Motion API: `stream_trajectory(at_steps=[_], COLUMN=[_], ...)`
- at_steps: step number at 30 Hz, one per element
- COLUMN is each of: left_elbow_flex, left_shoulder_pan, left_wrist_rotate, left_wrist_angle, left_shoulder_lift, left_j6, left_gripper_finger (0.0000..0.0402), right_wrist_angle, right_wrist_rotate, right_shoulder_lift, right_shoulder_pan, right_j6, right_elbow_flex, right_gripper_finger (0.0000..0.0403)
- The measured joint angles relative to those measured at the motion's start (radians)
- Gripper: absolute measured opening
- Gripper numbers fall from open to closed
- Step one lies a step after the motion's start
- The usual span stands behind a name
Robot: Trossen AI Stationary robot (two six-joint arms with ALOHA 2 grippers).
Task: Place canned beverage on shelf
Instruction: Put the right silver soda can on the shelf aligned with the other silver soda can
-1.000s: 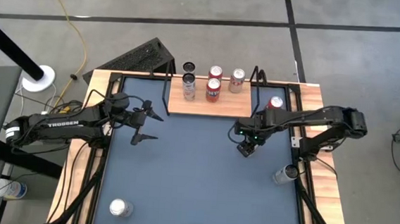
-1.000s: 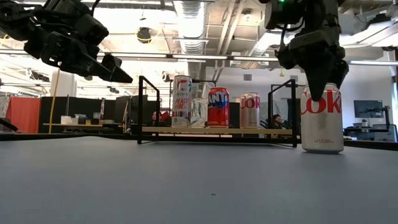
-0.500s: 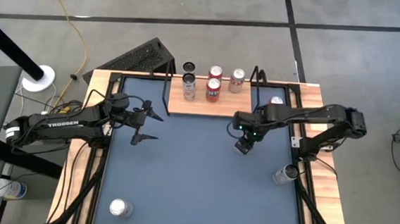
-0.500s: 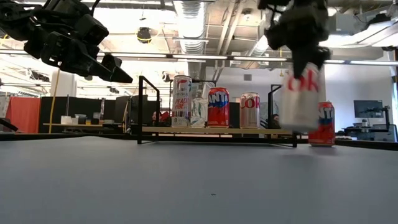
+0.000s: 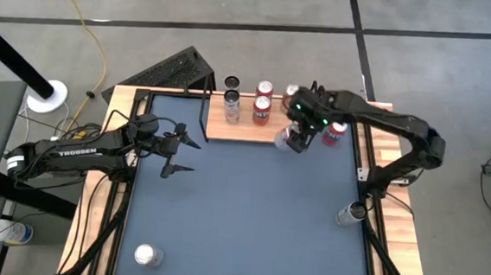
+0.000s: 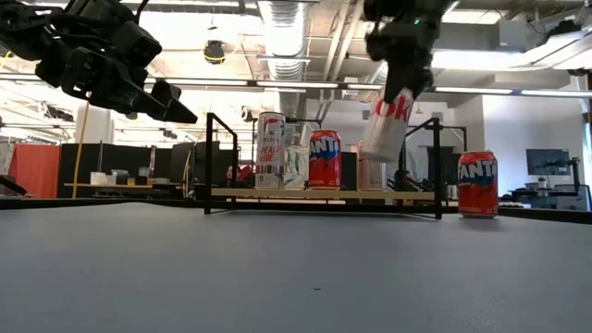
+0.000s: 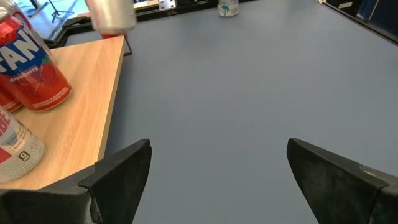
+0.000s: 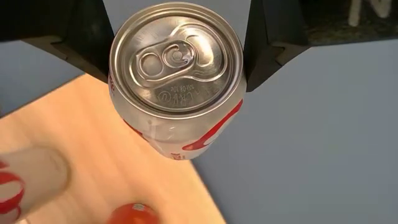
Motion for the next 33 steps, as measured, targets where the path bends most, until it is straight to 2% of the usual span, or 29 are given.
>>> stream_trajectory(at_steps=[8,12,16,27,33], left_elbow_flex=[0.000,0.000,0.000,0.000,0.000], left_shoulder_pan=[0.000,0.000,0.000,0.000,0.000], left_wrist_rotate=[-0.001,-0.002,-0.003,-0.009,-0.009], left_wrist_angle=[-0.007,-0.011,-0.012,-0.015,-0.015], left_shoulder_lift=[0.000,0.000,0.000,0.000,0.000], left_j6=[0.002,0.003,0.015,0.026,0.026], left_gripper_finger=[0.0364,0.0364,0.0364,0.0364,0.0364], right_wrist_angle=[-0.221,-0.282,-0.295,-0.322,-0.325], right_wrist_rotate=[0.000,0.002,0.001,-0.002,0.021], right_shoulder_lift=[0.266,0.367,0.433,0.449,0.449], right_shoulder_pan=[-0.087,-0.110,-0.142,-0.169,-0.167], right_j6=[-0.276,-0.355,-0.384,-0.386,-0.380], right_elbow_flex=[0.260,0.353,0.389,0.396,0.394], right_gripper_finger=[0.0264,0.0264,0.0264,0.0268,0.0309])
